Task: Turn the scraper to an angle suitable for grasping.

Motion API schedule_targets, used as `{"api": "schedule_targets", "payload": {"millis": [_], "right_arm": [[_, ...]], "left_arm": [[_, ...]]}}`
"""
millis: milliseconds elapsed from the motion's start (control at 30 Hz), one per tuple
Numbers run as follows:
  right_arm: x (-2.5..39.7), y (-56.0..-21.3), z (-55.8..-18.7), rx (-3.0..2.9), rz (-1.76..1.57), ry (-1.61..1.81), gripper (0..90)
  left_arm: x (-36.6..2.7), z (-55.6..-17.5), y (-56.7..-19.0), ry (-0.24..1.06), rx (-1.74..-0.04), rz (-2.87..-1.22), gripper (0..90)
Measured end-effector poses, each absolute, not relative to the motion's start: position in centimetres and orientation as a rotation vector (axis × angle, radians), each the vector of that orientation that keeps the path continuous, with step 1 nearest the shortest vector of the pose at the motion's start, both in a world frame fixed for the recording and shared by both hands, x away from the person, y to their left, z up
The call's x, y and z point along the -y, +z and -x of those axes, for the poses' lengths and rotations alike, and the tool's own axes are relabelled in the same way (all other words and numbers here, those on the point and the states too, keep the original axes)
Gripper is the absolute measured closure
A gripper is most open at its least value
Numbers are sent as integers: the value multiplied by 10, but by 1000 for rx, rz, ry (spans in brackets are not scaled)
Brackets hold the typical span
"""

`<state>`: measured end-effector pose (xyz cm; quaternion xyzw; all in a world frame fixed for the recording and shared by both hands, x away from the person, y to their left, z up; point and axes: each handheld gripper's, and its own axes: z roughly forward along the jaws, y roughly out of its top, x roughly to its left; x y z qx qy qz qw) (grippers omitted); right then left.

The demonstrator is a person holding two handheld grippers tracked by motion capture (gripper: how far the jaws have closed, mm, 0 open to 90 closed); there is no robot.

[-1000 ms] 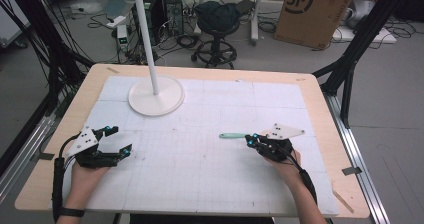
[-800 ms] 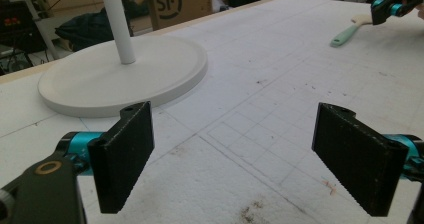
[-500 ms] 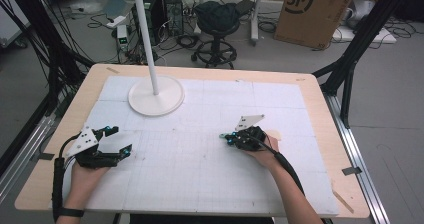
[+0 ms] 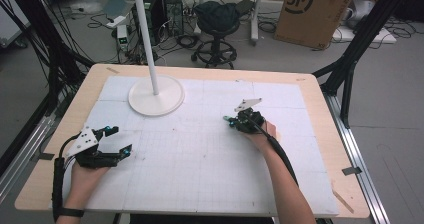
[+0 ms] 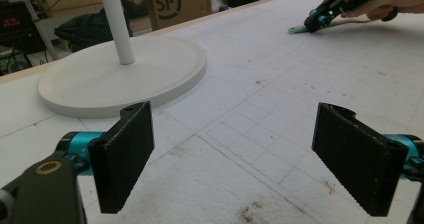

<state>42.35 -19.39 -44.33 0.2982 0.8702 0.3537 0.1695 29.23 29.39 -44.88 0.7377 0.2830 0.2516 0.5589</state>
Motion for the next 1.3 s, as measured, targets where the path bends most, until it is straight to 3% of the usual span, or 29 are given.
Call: {"api": "schedule_targets", "payload": {"millis": [367,567,800,1100,1300], "right_arm": [[214,-440,-444,-2372,-1004,1008,896],[237,-412,-429,-2282,-994,1189,801],[279,-396,-381,-2149,-987,1362,588],[334,-423,-314,-1965,-990,1519,295],[355,-439,-294,-1879,-1019,1541,177]], "left_arm": [[-294,-292,-449,591,-664,-1740,174],[-294,-292,-449,594,-662,-1742,173],[-293,-290,-449,614,-652,-1739,173],[-295,-288,-449,634,-663,-1705,173],[-295,-288,-449,634,-665,-1701,172]]}}
